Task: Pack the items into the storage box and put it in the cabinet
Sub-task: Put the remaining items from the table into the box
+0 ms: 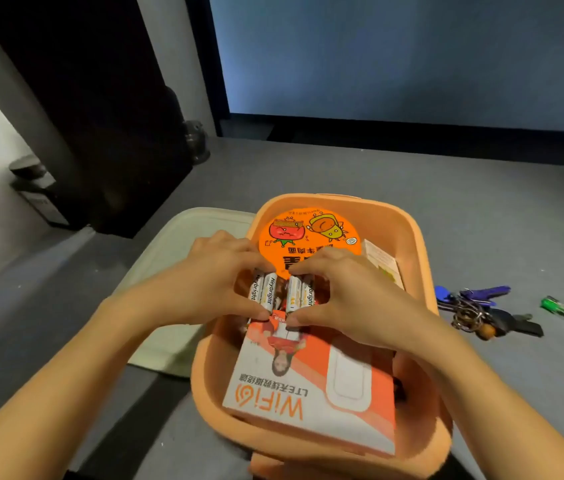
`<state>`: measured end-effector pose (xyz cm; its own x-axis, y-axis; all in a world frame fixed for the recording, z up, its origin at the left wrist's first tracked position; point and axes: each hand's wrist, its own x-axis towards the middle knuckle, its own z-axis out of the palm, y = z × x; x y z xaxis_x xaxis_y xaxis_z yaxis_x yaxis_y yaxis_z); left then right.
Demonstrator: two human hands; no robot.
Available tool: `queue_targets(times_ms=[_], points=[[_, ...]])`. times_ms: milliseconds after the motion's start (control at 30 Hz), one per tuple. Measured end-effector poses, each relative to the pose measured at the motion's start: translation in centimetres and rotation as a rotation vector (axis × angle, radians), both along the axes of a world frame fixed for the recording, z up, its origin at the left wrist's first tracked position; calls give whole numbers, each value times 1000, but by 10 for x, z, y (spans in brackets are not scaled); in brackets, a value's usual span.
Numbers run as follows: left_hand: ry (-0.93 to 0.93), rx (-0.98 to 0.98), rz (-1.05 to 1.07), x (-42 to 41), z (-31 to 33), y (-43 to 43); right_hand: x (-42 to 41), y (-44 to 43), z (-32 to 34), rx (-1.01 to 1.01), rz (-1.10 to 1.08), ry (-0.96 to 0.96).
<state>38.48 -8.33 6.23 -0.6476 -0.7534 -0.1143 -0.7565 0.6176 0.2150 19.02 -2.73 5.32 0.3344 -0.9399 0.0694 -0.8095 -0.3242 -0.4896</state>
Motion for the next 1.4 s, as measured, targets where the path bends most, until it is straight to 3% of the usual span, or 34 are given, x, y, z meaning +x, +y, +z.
queue_targets(times_ms=[233, 633, 800, 1067, 1200, 1400], points=[[29, -24, -20, 10, -9, -10, 23, -17, -5, 82, 47, 91], [99, -47, -97, -24, 12, 3, -27, 1, 3, -45, -98, -170], [229, -56, -224, -96, 25, 29, -103, 30, 3, -30, -271, -218], [260, -133, -440, -253, 2, 102, -265, 101, -18, -8, -469, -171], [315, -89, -367, -320, -26, 126, -338, 125, -38, 25, -548, -124], [301, 153, -85, -393, -92, 105, -396, 129, -79, 162, -625, -68]])
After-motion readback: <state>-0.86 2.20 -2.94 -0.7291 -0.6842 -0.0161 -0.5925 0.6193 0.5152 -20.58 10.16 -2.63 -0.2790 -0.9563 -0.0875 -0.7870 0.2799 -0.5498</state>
